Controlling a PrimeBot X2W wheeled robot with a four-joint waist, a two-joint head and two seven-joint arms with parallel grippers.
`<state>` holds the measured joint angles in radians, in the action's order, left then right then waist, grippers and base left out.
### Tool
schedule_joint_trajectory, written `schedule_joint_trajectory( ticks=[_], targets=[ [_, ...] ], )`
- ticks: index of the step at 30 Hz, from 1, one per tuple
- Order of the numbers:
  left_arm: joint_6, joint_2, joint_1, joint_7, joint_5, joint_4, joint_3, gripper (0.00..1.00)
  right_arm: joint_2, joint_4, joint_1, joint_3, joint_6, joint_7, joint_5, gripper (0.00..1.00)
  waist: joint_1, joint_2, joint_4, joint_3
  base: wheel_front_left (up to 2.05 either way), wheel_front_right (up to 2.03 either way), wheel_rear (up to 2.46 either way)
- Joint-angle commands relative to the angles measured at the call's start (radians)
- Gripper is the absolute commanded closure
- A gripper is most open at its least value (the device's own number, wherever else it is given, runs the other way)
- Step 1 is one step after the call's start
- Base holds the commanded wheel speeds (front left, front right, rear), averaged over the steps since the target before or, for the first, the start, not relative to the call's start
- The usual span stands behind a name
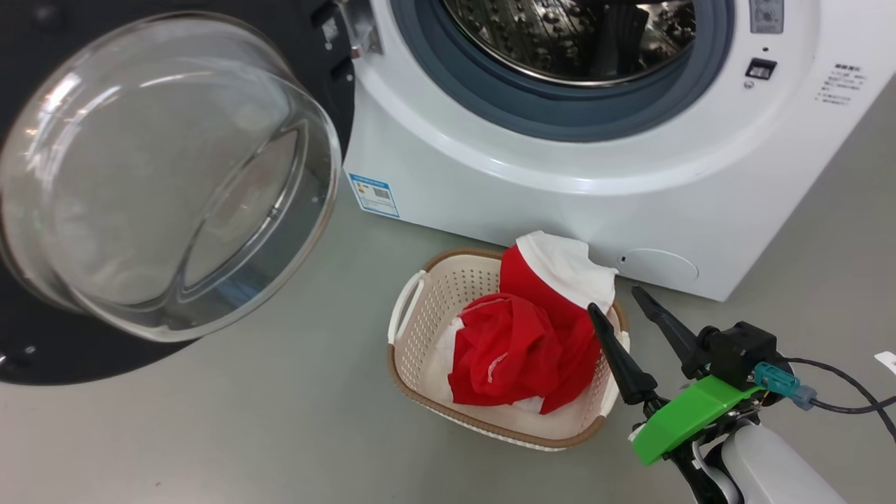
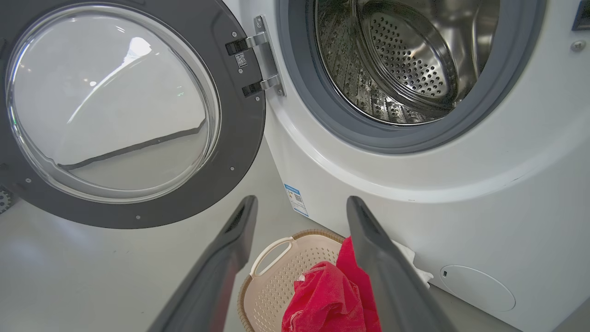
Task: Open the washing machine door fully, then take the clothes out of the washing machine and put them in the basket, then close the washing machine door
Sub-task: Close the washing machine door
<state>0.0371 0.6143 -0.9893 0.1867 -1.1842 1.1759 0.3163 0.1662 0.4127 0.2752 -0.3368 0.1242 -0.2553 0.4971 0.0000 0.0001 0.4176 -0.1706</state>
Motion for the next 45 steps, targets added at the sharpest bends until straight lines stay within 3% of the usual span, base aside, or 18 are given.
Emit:
schedule_joint_trajectory(
  ticks=[1, 11, 22, 34, 45],
  targets=[
    [0.008, 0.081, -0.021, 0.019, -0.014, 0.002, 0.022, 1.0, 0.003, -0.021, 0.029, -0.016, 0.007, -0.006, -0.009, 0.0, 0.0, -0.0001, -0.019, -0.021, 0.0, 0.0, 0.0],
    [0.006, 0.063, -0.049, 0.147, -0.107, 0.084, 0.09, 1.0, 0.006, -0.017, 0.044, -0.009, 0.007, -0.006, -0.017, 0.0, 0.0, -0.0001, -0.024, -0.044, 0.0, 0.0, 0.0],
    [0.024, 0.044, -0.043, 0.323, -0.099, 0.098, 0.05, 1.0, 0.0, -0.017, 0.037, -0.029, 0.007, -0.006, 0.002, 0.0, 0.0, -0.0001, -0.019, 0.0, 0.0, 0.0, 0.0],
    [0.08, 0.02, -0.003, 0.606, -0.069, 0.063, -0.035, 1.0, -0.01, -0.011, -0.003, -0.04, 0.007, -0.006, 0.03, 0.0, 0.0, -0.0001, -0.011, 0.086, 0.0, 0.0, 0.0],
    [0.091, -0.018, 0.057, 0.905, -0.138, -0.041, -0.039, 1.0, -0.033, -0.028, -0.048, -0.037, 0.007, -0.006, 0.048, 0.0, 0.0, -0.0001, -0.012, 0.156, 0.0, 0.0, 0.0]
  ],
)
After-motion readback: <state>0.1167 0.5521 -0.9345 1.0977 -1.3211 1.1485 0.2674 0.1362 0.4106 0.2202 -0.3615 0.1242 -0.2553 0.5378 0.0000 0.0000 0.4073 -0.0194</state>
